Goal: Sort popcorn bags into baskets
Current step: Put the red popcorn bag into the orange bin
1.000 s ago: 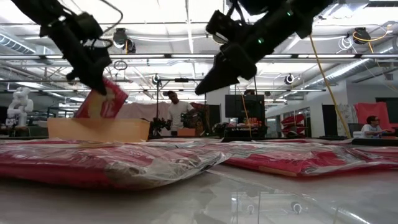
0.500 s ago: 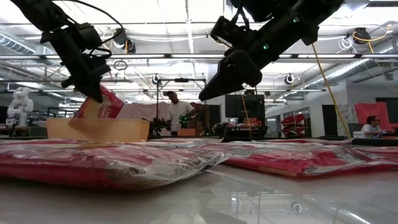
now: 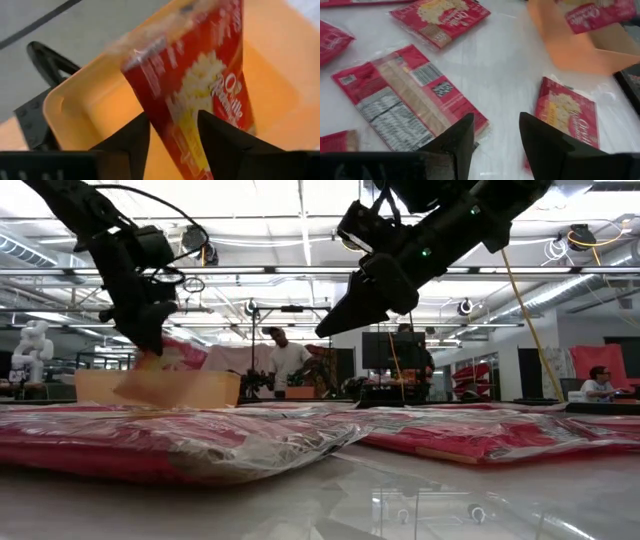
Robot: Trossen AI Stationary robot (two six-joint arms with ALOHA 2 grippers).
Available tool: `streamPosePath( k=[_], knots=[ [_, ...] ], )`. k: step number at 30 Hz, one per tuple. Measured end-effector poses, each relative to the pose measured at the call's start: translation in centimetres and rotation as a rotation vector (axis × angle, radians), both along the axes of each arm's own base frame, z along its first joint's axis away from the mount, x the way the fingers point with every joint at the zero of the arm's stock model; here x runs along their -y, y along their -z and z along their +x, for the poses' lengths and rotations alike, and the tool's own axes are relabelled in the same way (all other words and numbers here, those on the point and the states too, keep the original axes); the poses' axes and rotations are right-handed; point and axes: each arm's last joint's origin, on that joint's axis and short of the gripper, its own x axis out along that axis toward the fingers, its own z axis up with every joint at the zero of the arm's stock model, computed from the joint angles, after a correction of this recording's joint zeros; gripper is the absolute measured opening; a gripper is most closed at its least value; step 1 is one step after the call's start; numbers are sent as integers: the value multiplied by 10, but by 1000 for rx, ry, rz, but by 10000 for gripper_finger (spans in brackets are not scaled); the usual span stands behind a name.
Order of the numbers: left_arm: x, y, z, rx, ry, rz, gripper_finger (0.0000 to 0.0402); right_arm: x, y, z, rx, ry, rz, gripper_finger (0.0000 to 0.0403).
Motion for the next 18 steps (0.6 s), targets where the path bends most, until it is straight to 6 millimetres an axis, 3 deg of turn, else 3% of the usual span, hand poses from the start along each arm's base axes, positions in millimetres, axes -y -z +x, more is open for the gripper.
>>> streamPosePath(
  k=[9,13,18],
  knots=[
    [-3,10,11,-111,-62,31,186,-1,0,0,-1,-18,19,148],
    [-2,-2,17,-49,-60,53,186,-1,0,0,0,-14,23,148],
    [-1,-7,44,81,28,66,168,-1,-1,1,21,-6,37,148]
  ],
)
